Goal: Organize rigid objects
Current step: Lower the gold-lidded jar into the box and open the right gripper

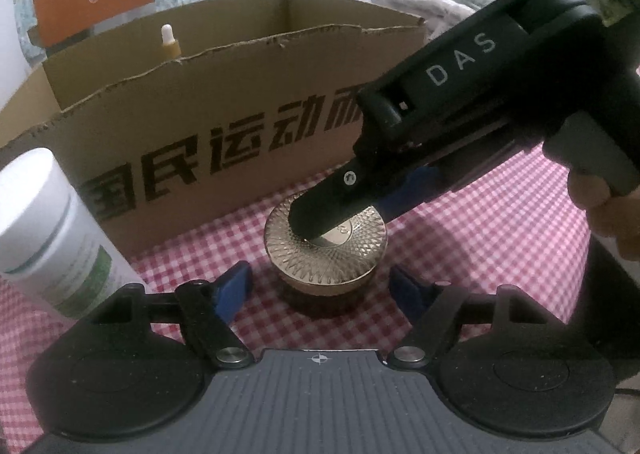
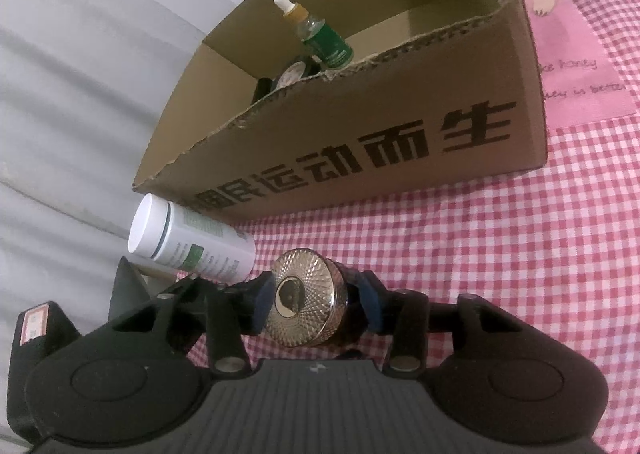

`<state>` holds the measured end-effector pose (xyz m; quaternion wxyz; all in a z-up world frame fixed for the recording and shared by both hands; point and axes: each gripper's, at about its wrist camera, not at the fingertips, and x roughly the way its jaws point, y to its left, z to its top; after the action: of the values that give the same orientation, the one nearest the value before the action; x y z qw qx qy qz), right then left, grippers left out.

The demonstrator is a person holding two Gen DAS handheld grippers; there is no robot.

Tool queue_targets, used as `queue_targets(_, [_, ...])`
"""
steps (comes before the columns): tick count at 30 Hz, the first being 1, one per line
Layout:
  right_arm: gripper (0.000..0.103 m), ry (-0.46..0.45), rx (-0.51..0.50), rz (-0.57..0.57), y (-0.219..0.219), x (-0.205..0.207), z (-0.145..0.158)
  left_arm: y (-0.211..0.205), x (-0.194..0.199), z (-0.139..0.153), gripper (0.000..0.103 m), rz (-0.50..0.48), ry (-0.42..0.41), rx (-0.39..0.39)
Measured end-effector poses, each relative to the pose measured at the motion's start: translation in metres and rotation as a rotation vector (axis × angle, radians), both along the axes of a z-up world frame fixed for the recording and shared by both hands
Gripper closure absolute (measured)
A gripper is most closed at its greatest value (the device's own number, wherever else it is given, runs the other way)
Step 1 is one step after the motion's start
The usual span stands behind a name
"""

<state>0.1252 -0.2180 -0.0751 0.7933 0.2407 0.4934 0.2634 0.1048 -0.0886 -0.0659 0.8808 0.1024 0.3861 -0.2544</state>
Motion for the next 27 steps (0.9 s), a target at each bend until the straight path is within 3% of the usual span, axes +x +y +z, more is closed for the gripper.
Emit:
queue_targets(6, [0.051, 0.007, 0.019, 0.0, 0.001, 0.003, -0.006, -0.001, 0.01, -0.003, 0.046, 0.006, -0.003, -0.021])
queue_targets(17, [0.053, 0.003, 0.016, -0.008, -0.002, -0.003, -0.002, 0.002, 0.002, 0.003, 0.047, 0.031, 0.005, -0.043])
queue_targets(21, [0.053, -0.025, 0.026, 0.001, -0.001, -0.009, 0.013, 0.006, -0.01, 0.024, 0.047, 0.042, -0.039, -0.053])
queue_targets(27, [0.053, -0.16, 0.044, 0.03, 0.001, -0.019, 0.07, 0.017, -0.016, 0.082, 0.047, 0.075, -0.136, -0.108])
